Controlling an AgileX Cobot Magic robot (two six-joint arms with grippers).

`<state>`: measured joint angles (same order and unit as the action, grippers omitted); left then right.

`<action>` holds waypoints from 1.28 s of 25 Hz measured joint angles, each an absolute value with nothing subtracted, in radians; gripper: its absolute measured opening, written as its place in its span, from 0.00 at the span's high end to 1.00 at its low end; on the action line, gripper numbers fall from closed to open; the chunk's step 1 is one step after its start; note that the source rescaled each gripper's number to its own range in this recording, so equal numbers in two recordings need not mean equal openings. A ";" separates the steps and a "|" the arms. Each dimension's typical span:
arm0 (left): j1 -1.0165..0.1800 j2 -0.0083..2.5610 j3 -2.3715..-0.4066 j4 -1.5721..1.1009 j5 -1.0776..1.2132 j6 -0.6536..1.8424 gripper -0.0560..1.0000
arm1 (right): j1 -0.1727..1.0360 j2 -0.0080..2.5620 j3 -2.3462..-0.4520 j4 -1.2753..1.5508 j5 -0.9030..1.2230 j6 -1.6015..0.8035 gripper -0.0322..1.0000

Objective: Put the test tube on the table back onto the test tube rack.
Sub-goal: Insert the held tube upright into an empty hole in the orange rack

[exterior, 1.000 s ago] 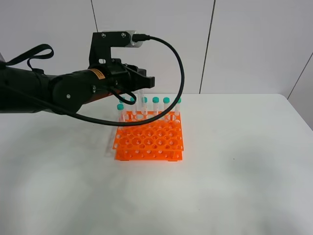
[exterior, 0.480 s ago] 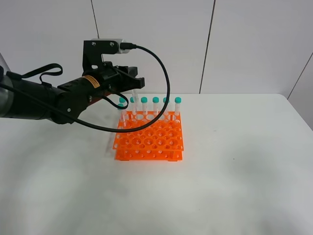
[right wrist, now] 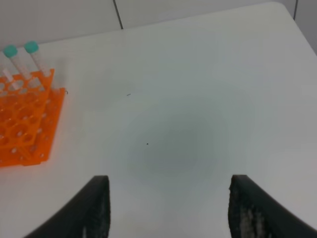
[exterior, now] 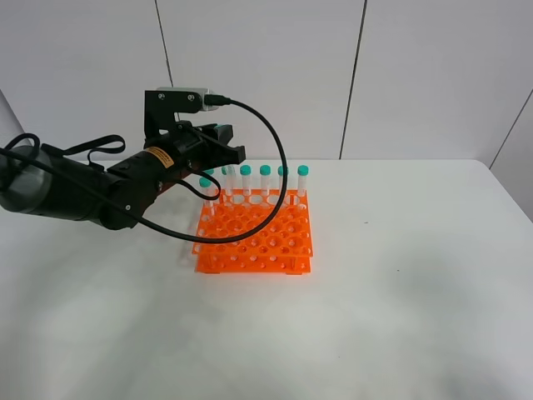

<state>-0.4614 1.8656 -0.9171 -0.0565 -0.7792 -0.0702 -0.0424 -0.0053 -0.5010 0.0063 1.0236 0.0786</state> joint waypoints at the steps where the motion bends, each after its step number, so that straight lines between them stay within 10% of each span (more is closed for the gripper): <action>1: -0.462 1.866 -0.916 -0.056 -0.784 -0.070 0.95 | -0.042 -0.005 -0.501 0.006 1.024 0.079 0.32; 32: -0.462 1.959 -0.913 -0.061 -0.829 0.052 0.95 | -0.042 -0.005 -0.501 0.007 1.024 0.079 0.32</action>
<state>-0.4621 1.9590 -0.9133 -0.0605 -0.8291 0.0518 -0.0424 -0.0053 -0.5010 0.0074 1.0236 0.0786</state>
